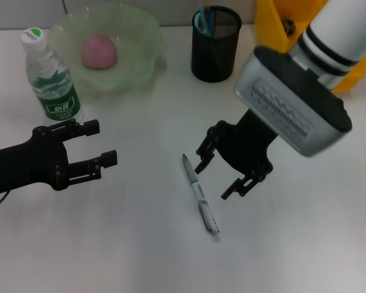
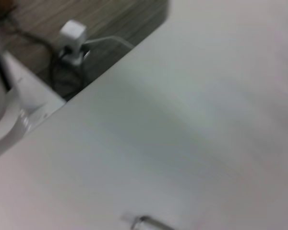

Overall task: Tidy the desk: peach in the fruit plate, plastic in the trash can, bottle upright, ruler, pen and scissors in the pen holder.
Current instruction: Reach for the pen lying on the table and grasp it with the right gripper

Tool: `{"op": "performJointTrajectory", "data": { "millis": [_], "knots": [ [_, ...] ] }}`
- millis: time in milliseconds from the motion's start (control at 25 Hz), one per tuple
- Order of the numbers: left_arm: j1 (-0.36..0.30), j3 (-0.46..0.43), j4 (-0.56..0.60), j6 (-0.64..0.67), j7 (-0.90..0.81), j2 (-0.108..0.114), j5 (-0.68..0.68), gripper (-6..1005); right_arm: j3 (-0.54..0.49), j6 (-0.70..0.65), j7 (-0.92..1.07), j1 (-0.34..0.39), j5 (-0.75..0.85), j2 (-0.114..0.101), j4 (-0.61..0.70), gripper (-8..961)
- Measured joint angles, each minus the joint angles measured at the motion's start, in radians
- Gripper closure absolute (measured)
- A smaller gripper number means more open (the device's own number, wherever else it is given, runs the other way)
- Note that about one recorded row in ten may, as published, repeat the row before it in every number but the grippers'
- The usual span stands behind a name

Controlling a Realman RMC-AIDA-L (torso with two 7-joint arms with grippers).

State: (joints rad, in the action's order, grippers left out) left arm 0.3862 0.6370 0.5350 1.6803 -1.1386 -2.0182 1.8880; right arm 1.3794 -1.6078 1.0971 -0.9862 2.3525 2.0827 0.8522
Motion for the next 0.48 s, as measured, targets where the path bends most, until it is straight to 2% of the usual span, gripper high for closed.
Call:
{"op": "performJointTrajectory", "data": {
  "millis": [480],
  "knots": [
    [-0.013,-0.007,-0.001,0.001,-0.029,-0.002,0.000,216,0.203,0.077,-0.187,-0.027,-0.002,0.007,-0.011,377]
  ]
}}
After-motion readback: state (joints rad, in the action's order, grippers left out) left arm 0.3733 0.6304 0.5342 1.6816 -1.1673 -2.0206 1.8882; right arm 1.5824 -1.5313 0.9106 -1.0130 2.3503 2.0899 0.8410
